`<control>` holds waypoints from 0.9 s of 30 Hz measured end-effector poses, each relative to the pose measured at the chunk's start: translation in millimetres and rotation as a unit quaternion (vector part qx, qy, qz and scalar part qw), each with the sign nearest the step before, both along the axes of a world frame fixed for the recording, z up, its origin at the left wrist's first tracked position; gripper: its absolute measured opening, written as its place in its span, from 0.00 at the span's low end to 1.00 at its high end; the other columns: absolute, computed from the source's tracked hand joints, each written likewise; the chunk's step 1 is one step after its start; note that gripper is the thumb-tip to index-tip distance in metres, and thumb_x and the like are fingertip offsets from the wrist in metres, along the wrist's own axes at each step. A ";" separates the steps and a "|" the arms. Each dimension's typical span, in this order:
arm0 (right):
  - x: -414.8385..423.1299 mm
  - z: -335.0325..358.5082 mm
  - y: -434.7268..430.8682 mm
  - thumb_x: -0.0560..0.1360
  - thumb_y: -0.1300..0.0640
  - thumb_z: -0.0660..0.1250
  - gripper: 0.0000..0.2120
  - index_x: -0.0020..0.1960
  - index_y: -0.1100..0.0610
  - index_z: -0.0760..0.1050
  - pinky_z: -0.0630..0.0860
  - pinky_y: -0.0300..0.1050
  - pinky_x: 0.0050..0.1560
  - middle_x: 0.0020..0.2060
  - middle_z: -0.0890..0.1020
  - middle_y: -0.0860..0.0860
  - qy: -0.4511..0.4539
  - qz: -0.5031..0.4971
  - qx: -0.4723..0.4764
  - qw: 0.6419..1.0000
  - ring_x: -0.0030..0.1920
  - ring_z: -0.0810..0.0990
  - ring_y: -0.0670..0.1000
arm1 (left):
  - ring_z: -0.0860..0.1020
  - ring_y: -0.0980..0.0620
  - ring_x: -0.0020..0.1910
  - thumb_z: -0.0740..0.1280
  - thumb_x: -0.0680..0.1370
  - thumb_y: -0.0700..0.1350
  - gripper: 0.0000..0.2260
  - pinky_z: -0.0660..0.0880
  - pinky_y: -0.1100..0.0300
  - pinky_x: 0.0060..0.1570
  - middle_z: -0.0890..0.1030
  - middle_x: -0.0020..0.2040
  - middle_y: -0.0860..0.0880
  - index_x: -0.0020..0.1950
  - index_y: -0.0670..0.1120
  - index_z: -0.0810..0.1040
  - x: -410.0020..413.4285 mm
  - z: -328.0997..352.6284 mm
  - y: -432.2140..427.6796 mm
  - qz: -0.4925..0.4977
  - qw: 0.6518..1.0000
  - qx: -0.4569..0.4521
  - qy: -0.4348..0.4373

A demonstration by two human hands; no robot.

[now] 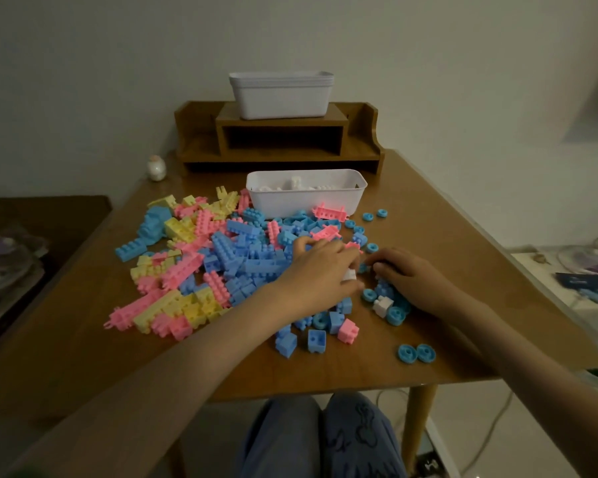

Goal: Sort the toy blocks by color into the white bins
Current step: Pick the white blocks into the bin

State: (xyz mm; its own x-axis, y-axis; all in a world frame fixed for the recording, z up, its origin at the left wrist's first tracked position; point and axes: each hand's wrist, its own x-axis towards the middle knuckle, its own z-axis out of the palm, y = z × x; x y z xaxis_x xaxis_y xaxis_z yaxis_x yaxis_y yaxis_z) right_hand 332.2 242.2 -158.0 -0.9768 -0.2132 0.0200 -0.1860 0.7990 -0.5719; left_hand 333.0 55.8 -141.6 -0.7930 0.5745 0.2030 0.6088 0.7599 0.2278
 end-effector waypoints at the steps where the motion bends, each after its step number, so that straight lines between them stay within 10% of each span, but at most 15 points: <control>1: -0.6 0.5 3.0 0.81 0.56 0.55 0.12 0.60 0.49 0.73 0.70 0.42 0.57 0.55 0.76 0.46 -0.006 0.002 0.000 1.000 0.55 0.73 0.45 | 0.68 0.52 0.57 0.60 0.79 0.55 0.10 0.51 0.55 0.61 0.76 0.52 0.52 0.55 0.50 0.69 0.7 1.1 -0.5 0.002 1.000 0.022 -0.017; 7: -0.8 7.3 22.8 0.78 0.61 0.59 0.16 0.58 0.41 0.73 0.67 0.47 0.65 0.61 0.73 0.44 -0.051 0.035 0.045 0.997 0.61 0.69 0.45 | 0.69 0.53 0.46 0.56 0.82 0.50 0.05 0.55 0.58 0.57 0.73 0.37 0.55 0.52 0.50 0.63 5.9 2.9 0.8 0.011 0.996 0.081 -0.031; 22: 6.6 15.2 7.1 0.77 0.50 0.61 0.08 0.56 0.45 0.72 0.65 0.51 0.66 0.55 0.70 0.41 -0.020 0.050 0.125 0.991 0.58 0.66 0.44 | 0.66 0.50 0.57 0.60 0.78 0.57 0.11 0.58 0.51 0.56 0.67 0.49 0.51 0.52 0.51 0.69 14.1 -4.1 23.9 -0.047 0.995 -0.083 -0.020; 27: 2.6 26.6 1.3 0.77 0.54 0.62 0.05 0.52 0.49 0.73 0.69 0.35 0.48 0.51 0.75 0.45 0.018 0.029 0.087 0.996 0.53 0.72 0.45 | 0.67 0.51 0.55 0.60 0.77 0.48 0.09 0.58 0.52 0.57 0.69 0.49 0.52 0.56 0.50 0.69 8.8 4.9 15.4 -0.044 0.998 -0.036 -0.029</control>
State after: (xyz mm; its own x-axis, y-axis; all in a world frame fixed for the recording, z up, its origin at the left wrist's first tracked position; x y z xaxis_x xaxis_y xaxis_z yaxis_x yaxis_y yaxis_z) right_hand 334.8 243.5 -131.3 -0.9621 -0.2724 0.0125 -0.2525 0.8725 -0.4184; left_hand 341.8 71.2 -136.6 -0.7481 0.6538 0.1138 0.6612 0.7199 0.2111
